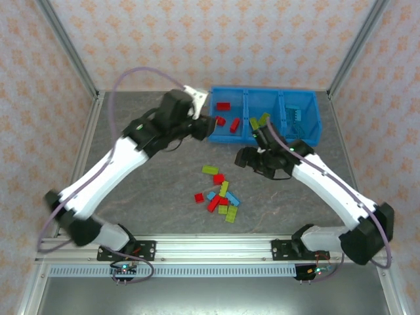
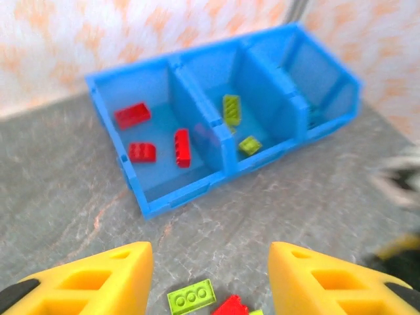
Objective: Sort the legos into containers by color
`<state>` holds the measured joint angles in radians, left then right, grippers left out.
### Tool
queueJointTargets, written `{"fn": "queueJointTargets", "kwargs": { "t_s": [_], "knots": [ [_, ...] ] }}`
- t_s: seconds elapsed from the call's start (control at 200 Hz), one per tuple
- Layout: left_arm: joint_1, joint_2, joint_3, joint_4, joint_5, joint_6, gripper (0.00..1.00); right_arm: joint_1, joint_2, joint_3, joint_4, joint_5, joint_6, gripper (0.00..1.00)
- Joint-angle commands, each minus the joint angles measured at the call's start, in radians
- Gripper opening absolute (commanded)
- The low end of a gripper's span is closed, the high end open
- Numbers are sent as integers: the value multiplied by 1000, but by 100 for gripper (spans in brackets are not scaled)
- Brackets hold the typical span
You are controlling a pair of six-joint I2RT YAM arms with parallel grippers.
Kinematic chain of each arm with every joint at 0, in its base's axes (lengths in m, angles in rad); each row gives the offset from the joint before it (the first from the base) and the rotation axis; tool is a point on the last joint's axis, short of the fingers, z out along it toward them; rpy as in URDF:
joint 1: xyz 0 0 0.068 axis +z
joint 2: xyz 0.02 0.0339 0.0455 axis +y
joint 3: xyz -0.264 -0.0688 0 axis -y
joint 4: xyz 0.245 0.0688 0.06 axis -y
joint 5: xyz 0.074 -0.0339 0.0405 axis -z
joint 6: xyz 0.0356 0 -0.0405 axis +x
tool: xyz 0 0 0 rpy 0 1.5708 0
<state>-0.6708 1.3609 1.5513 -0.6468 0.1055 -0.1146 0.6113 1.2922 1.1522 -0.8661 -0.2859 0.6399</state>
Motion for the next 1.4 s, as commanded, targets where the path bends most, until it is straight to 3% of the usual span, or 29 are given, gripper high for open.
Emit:
{"fn": "queueJointTargets", "kwargs": {
  "t_s": [0.0, 0.17, 0.315, 0.47, 0.611, 0.781, 0.951, 1.186, 1.391],
  "knots": [
    [-25, -145, -163, -8, 28, 147, 50, 83, 108, 39, 69, 39, 40, 79],
    [-34, -387, -333, -135, 72, 365, 53, 187, 306, 113, 96, 56, -43, 81],
    [-35, -557, -515, -155, 139, 573, 70, 237, 448, 198, 29, 203, -186, 88],
    [-35, -650, -681, -89, 159, 651, 87, 237, 553, 195, 85, 178, -229, 91],
    [-35, -654, -750, -31, 192, 659, 99, 237, 632, 217, 124, 158, -238, 81],
    [-33, -631, -763, -32, 179, 684, 100, 237, 646, 200, 168, 197, -214, 58],
    [-33, -644, -802, 9, 169, 687, 100, 237, 533, 153, 190, 278, -198, 40],
    [-29, -694, -852, 89, 124, 678, 100, 213, 360, 187, 235, 450, -225, 37],
    [-26, -707, -886, 140, 123, 658, 100, 56, 482, 355, 327, 523, -308, 37]
  ]
}}
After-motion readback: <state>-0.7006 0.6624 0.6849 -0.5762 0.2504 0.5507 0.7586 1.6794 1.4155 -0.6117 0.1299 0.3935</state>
